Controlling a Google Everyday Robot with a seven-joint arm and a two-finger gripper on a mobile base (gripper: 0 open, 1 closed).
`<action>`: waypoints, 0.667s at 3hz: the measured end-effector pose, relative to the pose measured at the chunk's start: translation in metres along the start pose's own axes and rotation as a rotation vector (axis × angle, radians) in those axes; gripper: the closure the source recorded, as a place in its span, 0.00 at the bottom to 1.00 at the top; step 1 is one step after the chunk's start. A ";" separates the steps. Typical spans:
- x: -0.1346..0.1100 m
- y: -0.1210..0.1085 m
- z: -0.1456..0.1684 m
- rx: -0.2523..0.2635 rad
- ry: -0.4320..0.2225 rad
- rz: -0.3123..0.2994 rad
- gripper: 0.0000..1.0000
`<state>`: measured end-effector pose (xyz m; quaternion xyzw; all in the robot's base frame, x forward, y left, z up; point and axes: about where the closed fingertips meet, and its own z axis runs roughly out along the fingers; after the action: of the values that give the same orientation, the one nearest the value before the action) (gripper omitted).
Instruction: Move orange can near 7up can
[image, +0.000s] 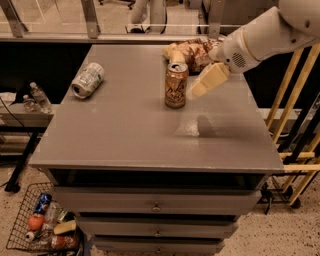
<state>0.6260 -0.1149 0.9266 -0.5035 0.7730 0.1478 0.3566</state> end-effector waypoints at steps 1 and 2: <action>-0.016 0.004 0.019 -0.033 -0.028 -0.011 0.00; -0.034 0.016 0.037 -0.087 -0.050 -0.041 0.00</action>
Offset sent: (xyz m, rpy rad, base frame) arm 0.0106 0.0804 -0.0035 0.0726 0.0185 0.1649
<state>0.6351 -0.0637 0.9223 -0.5304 0.7462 0.1864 0.3566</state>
